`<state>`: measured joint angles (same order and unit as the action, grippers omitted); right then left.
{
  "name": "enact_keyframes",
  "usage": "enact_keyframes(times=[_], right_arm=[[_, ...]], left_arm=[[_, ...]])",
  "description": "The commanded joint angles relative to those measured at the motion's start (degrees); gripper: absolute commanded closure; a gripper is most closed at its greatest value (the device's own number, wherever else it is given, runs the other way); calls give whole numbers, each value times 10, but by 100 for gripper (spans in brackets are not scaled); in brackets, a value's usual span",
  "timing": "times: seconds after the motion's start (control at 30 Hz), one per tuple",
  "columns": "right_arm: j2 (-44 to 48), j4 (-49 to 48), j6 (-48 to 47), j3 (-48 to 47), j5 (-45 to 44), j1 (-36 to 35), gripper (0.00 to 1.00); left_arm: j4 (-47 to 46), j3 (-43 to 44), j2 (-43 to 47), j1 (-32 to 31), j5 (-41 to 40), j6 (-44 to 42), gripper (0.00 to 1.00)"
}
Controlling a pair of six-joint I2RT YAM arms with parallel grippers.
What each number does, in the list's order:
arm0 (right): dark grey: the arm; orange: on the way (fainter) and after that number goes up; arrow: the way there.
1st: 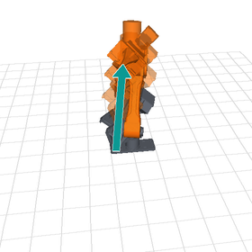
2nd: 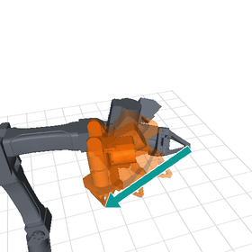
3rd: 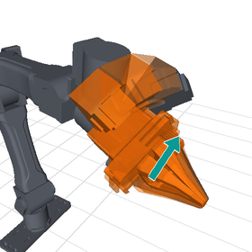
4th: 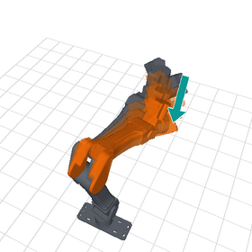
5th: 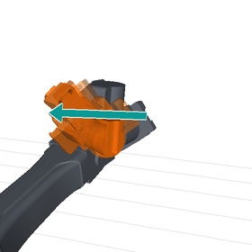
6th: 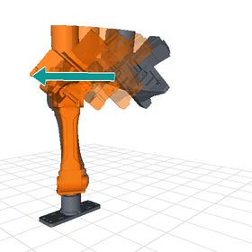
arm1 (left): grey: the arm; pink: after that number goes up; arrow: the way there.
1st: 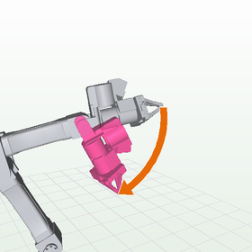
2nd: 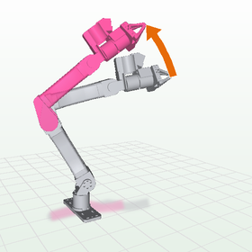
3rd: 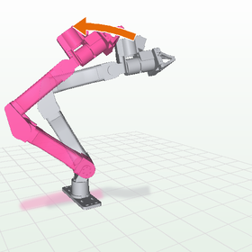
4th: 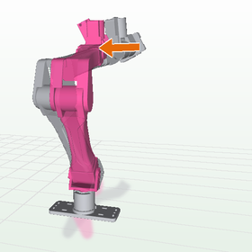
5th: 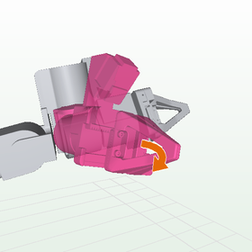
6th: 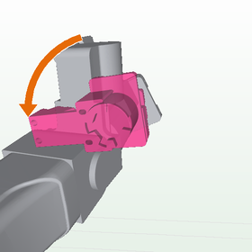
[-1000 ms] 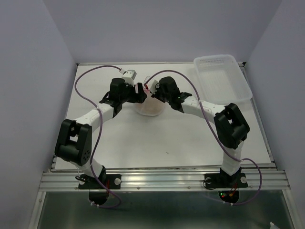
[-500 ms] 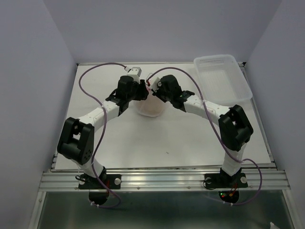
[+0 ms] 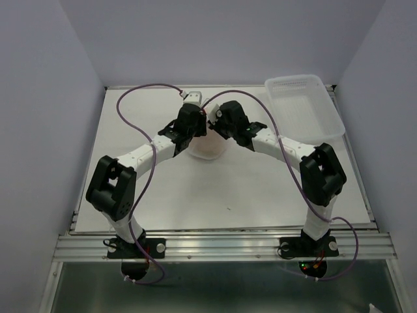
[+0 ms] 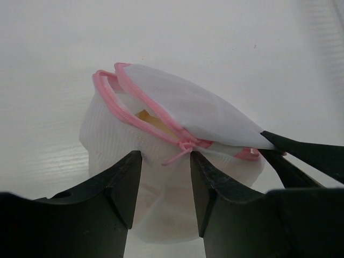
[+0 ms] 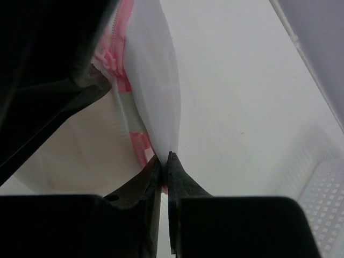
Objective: Place the bra in the laundry bag and zip it closed
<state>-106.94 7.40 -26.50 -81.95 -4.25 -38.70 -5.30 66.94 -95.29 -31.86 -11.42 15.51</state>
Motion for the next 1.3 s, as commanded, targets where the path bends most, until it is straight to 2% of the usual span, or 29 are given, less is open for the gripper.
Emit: enact_keyframes(times=[0.0,0.37,0.67,0.83,1.0,1.13,1.27], right_arm=[[22,-7,15,-31,5,1,92],[30,-7,11,-22,30,1,92],[25,-7,0,-21,35,1,92],[25,-6,-1,-20,33,1,92],[23,-6,-1,-22,27,1,92],[19,-6,0,-26,20,1,92],[17,-6,3,-29,18,1,92]], left_arm=[[11,28,21,-15,-72,-2,48],[24,61,-1,-29,-93,-10,52],[10,65,-5,-39,-23,-115,55],[20,68,-6,-43,-25,-152,54],[27,53,12,-44,62,-223,53],[16,35,37,-44,141,-239,54],[9,29,40,-43,161,-235,55]])
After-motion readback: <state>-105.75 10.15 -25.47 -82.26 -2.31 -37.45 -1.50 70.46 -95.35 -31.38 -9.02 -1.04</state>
